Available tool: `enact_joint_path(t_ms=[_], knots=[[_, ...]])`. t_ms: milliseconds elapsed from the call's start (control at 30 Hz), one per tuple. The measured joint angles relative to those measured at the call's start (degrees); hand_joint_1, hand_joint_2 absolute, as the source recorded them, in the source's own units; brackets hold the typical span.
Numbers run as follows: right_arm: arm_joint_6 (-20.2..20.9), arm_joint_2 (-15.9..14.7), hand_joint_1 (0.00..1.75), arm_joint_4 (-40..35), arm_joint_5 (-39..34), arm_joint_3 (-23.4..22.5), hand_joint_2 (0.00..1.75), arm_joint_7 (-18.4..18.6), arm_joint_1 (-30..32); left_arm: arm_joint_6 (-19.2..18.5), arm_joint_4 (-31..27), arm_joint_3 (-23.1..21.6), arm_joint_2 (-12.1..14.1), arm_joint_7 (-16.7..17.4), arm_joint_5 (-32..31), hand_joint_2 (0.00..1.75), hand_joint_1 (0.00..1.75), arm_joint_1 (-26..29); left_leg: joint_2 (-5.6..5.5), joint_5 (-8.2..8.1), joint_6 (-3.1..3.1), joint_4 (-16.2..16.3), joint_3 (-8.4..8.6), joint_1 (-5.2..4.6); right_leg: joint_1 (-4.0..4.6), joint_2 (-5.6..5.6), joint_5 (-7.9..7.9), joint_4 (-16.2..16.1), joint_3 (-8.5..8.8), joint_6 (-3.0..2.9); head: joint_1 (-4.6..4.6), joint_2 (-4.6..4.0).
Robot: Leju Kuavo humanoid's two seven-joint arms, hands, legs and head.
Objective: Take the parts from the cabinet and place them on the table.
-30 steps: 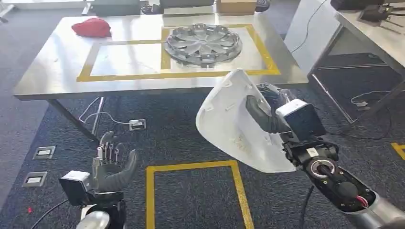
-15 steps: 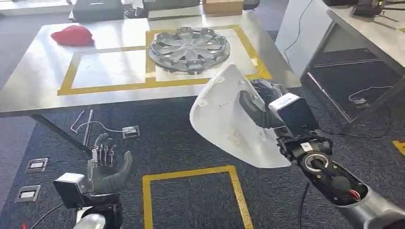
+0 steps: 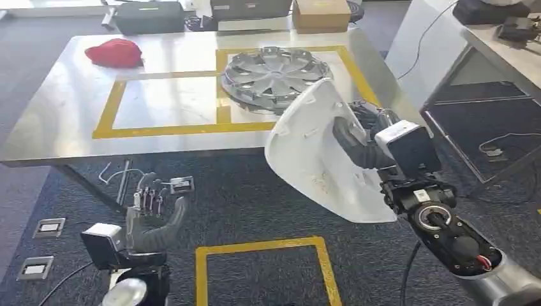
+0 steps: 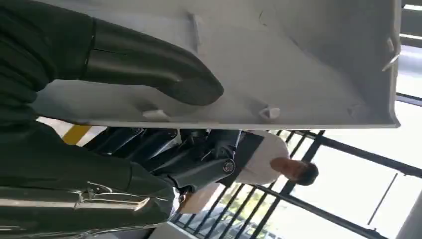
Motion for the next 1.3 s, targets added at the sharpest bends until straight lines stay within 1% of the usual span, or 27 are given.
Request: enact_joint_path(t_ms=[33,67,100,167,233,300,367,400,433,467,567,600,700,733,800,867,900,933,967,1000,1033,1067,1100,1133,1167,1233,1300], knots=[[-0.09,-0.02,1.75,0.04,-0.45,0.09,1.75,-0.04,-0.27,0.0,0.07,0.0,-0.02,-0.2,0.13,1.75,0.0,0.0,0.01,-0.67,-0.16,-0.03,0.75,-0.03,0.05,-0.01,5.26,-4.87,0.86,-0.37,0.28,0.0],[-0.24,-0.02,1.75,0.22,-0.7,0.24,1.75,-0.17,-0.47,-0.11,0.24,0.0,-0.02,-0.37,0.29,1.75,0.0,-0.13,-0.01,-1.13,-0.43,0.43,1.18,-0.29,0.23,-0.05,8.15,-7.7,0.13,-0.53,0.29,0.0],[-0.48,-0.02,1.75,0.31,-1.11,0.44,1.75,-0.26,-0.89,-0.18,0.39,-0.02,-0.04,-0.41,0.53,1.75,0.0,-0.06,-0.34,-1.33,-0.72,0.07,0.8,-0.27,0.54,-0.1,6.45,-7.85,0.96,-0.92,0.26,0.0],[-0.66,-0.04,1.75,0.31,-1.46,0.39,1.75,-0.33,-0.95,-0.37,0.46,-0.04,-0.04,-0.48,0.68,1.75,0.0,-0.11,-0.22,-1.49,-1.35,0.5,1.23,-0.4,0.51,0.17,7.04,-8.3,1.52,-1.85,0.22,0.0],[-0.7,-0.04,1.75,0.31,-1.59,0.57,1.75,-0.42,-1.49,-0.48,0.55,-0.04,-0.04,-0.59,0.79,1.75,0.0,-0.33,-0.06,-2.3,-2.03,1.12,1.49,-0.39,-0.09,0.18,6.79,-8.59,3.11,-2.2,0.07,0.0],[-0.79,-0.04,1.75,0.31,-1.7,0.7,1.75,-0.41,-1.98,-0.5,0.59,-0.04,-0.02,-0.77,0.81,1.75,0.0,-0.54,0.36,-3.64,-2.68,8.58,-2.79,-0.09,-0.13,0.15,6.07,-8.64,3.73,-2.69,-1.01,0.0],[-0.92,-0.04,1.75,0.33,-2.27,0.96,1.75,-0.37,-2.02,-0.61,0.81,-0.04,0.04,-0.85,0.85,1.75,0.0,-0.28,0.45,-7.5,-3.34,17.5,-9.24,0.21,-0.1,0.15,5.16,-8.64,4.37,-2.72,-1.4,0.0],[-0.94,-0.04,1.75,0.35,-2.47,1.09,1.75,-0.35,-2.02,-0.66,0.87,-0.04,0.07,-0.88,0.85,1.75,0.0,-0.16,0.48,-8.26,-3.56,19.32,-11.31,0.28,-0.11,0.16,4.65,-8.63,4.91,-2.7,-1.64,0.0],[-1.03,-0.04,1.75,0.48,-2.51,1.24,1.75,-0.33,-2.03,-0.66,0.98,-0.04,0.09,-0.88,0.88,1.75,0.0,-0.14,0.49,-7.33,-3.64,18.26,-11.86,0.35,-0.11,0.2,4.06,-8.63,5.69,-2.66,-1.96,0.0],[-1.05,-0.04,1.75,0.5,-2.51,1.33,1.75,-0.35,-2.04,-0.68,1.11,-0.04,0.09,-0.9,0.88,1.75,0.0,-0.17,0.5,-5.07,-3.53,14.97,-11.23,0.37,-0.11,0.22,3.41,-8.63,6.51,-2.59,-2.14,0.0],[-1.31,-0.04,1.75,0.68,-2.6,1.55,1.75,-0.41,-2.36,-0.98,1.24,-0.04,0.11,-1.07,0.88,1.75,0.0,-0.15,0.57,6.12,-2.06,0.29,-7.32,0.04,0.01,0.22,1.36,-8.69,8.55,-2.19,-2.64,0.0],[-1.38,-0.06,1.75,0.81,-2.77,1.68,1.75,-0.37,-2.43,-1.01,1.38,-0.06,0.11,-1.07,0.99,1.75,0.0,-0.24,0.62,4.2,-1.95,0.4,-7.12,-0.32,0.14,0.54,0.88,-8.82,9.29,-1.76,-2.73,0.0],[-1.86,-0.07,1.75,0.9,-3.3,2.01,1.75,-0.57,-2.68,-1.03,1.4,-0.07,0.07,-1.25,0.9,1.75,0.0,-0.25,0.48,4.06,-0.73,0.14,-6.13,-0.33,0.18,0.5,0.71,-8.67,10.09,-0.75,-2.56,0.0],[-1.94,-0.09,1.75,0.92,-3.41,2.05,1.75,-0.61,-2.81,-1.01,1.4,-0.07,0.0,-1.27,0.9,1.75,0.0,-0.28,0.4,3.94,-0.53,-0.31,-5.07,0.08,0.02,0.39,0.37,-7.7,9.4,-0.52,-2.4,0.0],[-2.01,-0.11,1.75,1.07,-3.47,2.27,1.75,-0.7,-3.37,-1.01,1.4,-0.07,0.0,-1.36,0.87,1.75,0.0,-0.42,0.39,2.92,0.0,-0.49,-3.66,0.03,-0.03,0.06,-0.19,-0.25,5.9,-0.17,-1.9,0.0],[-2.12,-0.11,1.75,1.31,-3.47,2.36,1.75,-0.7,-3.39,-1.01,1.42,-0.07,0.02,-1.36,0.88,1.75,0.0,-0.32,0.38,1.88,0.02,-0.47,-2.69,0.02,-0.11,0.03,-3.87,7.96,0.06,0.21,-1.18,0.0],[-2.14,-0.11,1.75,1.46,-3.5,2.49,1.75,-0.68,-3.36,-1.01,1.44,-0.07,0.02,-1.34,0.87,1.75,0.0,-0.21,0.33,1.31,-0.01,-0.44,-2.07,0.02,-0.1,0.03,-5.56,9.83,-1.94,0.47,-1.07,0.0],[-2.12,-0.11,1.75,1.64,-3.5,2.67,1.75,-0.68,-3.4,-1.01,1.51,-0.07,0.02,-1.34,0.87,1.75,0.0,-0.15,0.27,0.63,-0.06,-0.4,-1.17,0.02,-0.11,0.0,-5.68,9.4,-2.91,0.48,-0.79,0.0],[-2.14,-0.11,1.75,1.73,-3.5,2.78,1.75,-0.7,-3.4,-1.01,1.6,-0.07,0.02,-1.35,0.87,1.75,0.0,-0.14,0.22,-0.08,-0.1,-0.38,-0.25,0.03,-0.12,-0.06,-4.35,6.96,-2.74,0.36,-0.52,0.0],[-2.12,-0.13,1.75,1.81,-3.5,2.84,1.75,-0.7,-3.44,-1.01,1.64,-0.07,0.02,-1.36,0.88,1.75,0.0,-0.15,0.18,-0.89,-0.22,-0.33,0.89,0.04,-0.15,-0.11,-1.11,2.42,-1.84,0.3,-0.28,0.0],[-2.14,-0.13,1.75,1.88,-3.5,2.91,1.75,-0.7,-3.44,-1.01,1.66,-0.07,0.02,-1.36,0.88,1.75,0.0,-0.15,0.17,-1.63,-0.41,-0.31,1.91,0.04,-0.22,-0.16,3.08,-2.41,-0.79,0.15,0.0,0.0],[-2.14,-0.13,1.75,2.01,-3.5,3.02,1.75,-0.72,-3.43,-1.03,1.7,-0.07,0.02,-1.36,0.87,1.75,0.0,-0.15,0.17,-2.41,-0.69,-0.33,2.35,-0.01,-0.27,-0.26,8.64,-7.04,-0.25,0.14,0.24,0.0],[-2.16,-0.13,1.75,2.31,-3.5,3.12,1.75,-0.85,-3.48,-1.07,1.86,-0.07,0.04,-1.27,0.92,1.75,0.0,-0.17,0.09,-2.76,-0.99,0.08,2.77,-0.13,0.16,-0.23,7.52,-7.63,-0.64,-0.11,-0.22,0.0],[-2.08,-0.13,1.75,2.43,-3.56,3.35,1.75,-0.74,-3.6,-1.09,1.86,-0.07,0.04,-1.36,0.9,1.75,0.0,-0.36,0.02,-2.87,-1.16,-0.2,2.29,-0.2,0.14,-0.27,6.88,-7.65,0.31,-0.7,-0.13,0.0],[-2.12,-0.13,1.75,2.42,-3.58,3.34,1.75,-0.83,-3.56,-1.16,1.88,-0.07,0.02,-1.29,0.9,1.75,0.0,-0.38,0.14,-3.09,-1.53,-0.04,2.54,-0.17,0.21,0.05,7.72,-7.69,0.13,-1.2,-0.06,0.0],[-2.14,-0.13,1.75,2.4,-3.56,3.41,1.75,-0.98,-3.78,-1.31,1.88,-0.07,0.0,-1.34,0.87,1.75,0.0,-0.65,0.09,-3.46,-2.02,0.36,2.84,-0.39,-0.21,0.13,7.28,-7.96,1.23,-1.79,-0.19,0.0],[-2.1,-0.13,1.75,2.45,-3.47,3.54,1.75,-1.2,-3.77,-1.66,1.94,-0.07,0.02,-1.42,0.83,1.75,0.0,-0.92,0.5,-3.08,-2.8,7.98,-1.62,-0.14,-0.31,0.04,6.71,-8.3,2.39,-2.22,-1.0,0.0]])
